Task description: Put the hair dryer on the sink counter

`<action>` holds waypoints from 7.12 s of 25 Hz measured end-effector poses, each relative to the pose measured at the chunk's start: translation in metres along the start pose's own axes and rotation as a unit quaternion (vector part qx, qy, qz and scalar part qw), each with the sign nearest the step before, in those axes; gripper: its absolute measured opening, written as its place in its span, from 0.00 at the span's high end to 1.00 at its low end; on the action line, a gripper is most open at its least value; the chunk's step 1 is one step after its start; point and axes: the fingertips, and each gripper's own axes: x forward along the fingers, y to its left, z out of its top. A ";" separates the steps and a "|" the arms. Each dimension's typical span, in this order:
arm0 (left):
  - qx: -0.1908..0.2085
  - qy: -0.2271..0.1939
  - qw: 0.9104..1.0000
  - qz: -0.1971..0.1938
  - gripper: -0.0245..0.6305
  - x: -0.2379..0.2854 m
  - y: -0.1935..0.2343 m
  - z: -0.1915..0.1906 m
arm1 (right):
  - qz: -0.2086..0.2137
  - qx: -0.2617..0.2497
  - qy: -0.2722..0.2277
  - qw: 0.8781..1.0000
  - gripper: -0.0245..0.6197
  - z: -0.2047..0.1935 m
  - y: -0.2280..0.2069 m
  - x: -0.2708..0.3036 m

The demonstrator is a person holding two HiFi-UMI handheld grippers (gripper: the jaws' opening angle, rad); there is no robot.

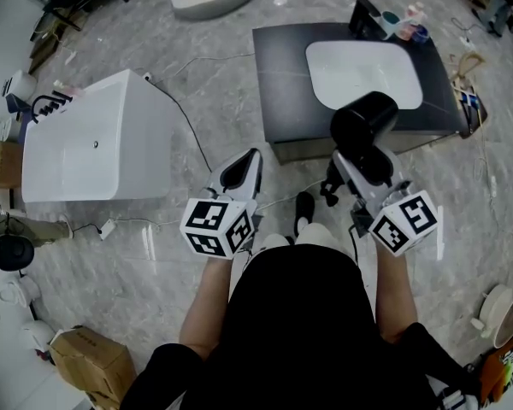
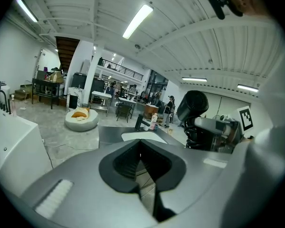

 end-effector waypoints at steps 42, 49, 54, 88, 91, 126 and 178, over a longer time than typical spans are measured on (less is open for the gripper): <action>-0.006 0.028 0.998 -0.049 0.96 0.152 0.123 0.079 | -0.051 0.068 0.116 0.990 0.64 -0.019 -0.093 0.194; 0.004 0.049 0.994 -0.097 0.96 0.186 0.149 0.087 | -0.093 0.080 0.135 0.983 0.64 -0.031 -0.106 0.232; 0.007 0.065 0.990 -0.127 0.96 0.206 0.165 0.085 | -0.121 0.092 0.151 0.977 0.64 -0.050 -0.117 0.256; 0.009 0.140 0.971 -0.194 0.96 0.274 0.214 0.041 | -0.211 0.110 0.308 0.921 0.64 -0.194 -0.192 0.340; 0.006 0.140 0.971 -0.192 0.96 0.274 0.215 0.037 | -0.215 0.109 0.318 0.917 0.64 -0.202 -0.196 0.343; 0.005 0.149 0.973 -0.176 0.96 0.263 0.229 0.021 | -0.235 0.077 0.371 0.895 0.64 -0.230 -0.205 0.367; 0.018 0.114 0.984 -0.135 0.96 0.156 0.136 -0.004 | -0.171 0.057 0.239 0.954 0.71 -0.160 -0.119 0.238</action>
